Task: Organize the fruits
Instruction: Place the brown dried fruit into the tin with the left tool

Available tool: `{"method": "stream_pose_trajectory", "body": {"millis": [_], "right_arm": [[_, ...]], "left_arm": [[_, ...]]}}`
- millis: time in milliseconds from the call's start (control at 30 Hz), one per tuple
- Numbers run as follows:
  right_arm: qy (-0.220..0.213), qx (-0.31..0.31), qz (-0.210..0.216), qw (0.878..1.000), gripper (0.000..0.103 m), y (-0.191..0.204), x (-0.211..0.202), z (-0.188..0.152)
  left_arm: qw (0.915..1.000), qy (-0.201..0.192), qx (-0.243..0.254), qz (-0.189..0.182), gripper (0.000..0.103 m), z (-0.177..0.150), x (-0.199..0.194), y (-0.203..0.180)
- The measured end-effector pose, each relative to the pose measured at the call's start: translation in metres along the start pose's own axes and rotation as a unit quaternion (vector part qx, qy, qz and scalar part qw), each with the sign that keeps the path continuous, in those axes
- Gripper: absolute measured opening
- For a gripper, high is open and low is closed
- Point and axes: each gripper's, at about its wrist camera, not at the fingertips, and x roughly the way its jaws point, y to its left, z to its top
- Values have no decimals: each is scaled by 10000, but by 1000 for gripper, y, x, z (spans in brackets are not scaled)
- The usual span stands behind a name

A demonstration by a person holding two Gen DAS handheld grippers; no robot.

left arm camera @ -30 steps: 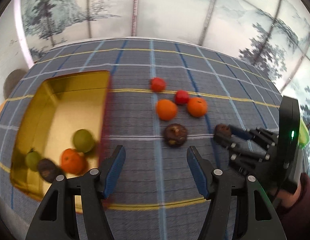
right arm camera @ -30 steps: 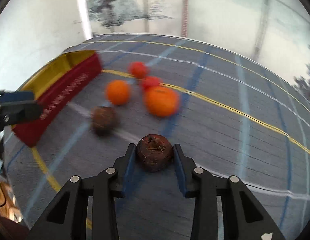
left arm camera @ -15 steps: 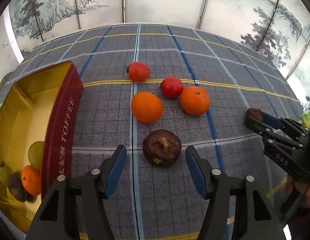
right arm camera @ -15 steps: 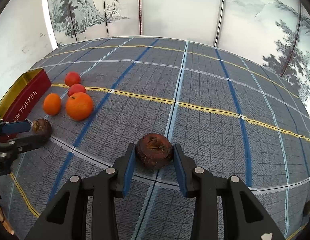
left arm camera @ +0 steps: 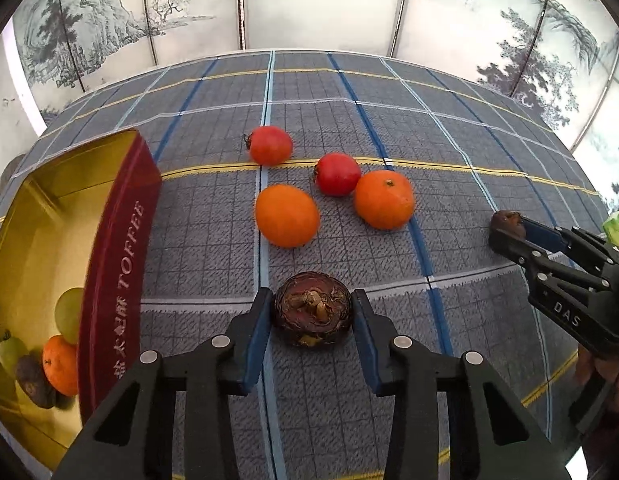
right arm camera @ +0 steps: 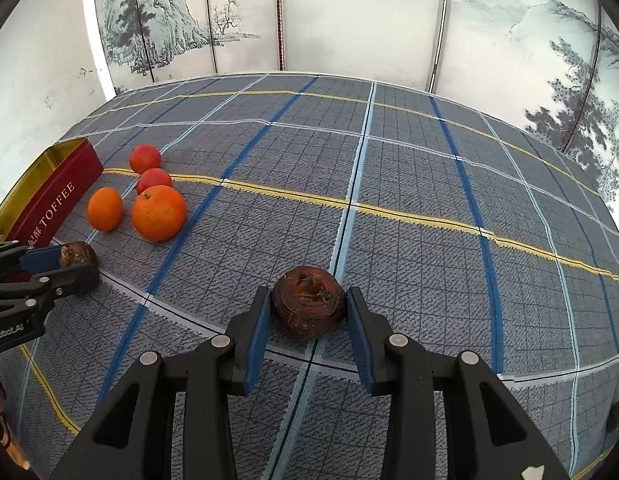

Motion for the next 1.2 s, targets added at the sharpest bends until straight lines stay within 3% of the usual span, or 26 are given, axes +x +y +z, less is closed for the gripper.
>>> {"method": "stream_pose_trajectory", "body": {"millis": [600, 833, 1067, 1200], "right_arm": [[-2, -10, -6, 10000, 35, 0, 1, 0], [-2, -13, -7, 10000, 35, -1, 1, 0], [-3, -15, -7, 10000, 35, 0, 1, 0], [-3, -16, -8, 10000, 35, 0, 0, 0]], "left_arm": [[9983, -526, -204, 161, 40, 4, -57, 34], [9934, -755, -628, 585, 40, 16, -80, 97], [9878, -422, -1039, 1085, 40, 12, -64, 168], [9856, -205, -1256, 1116, 40, 5, -51, 192]]}}
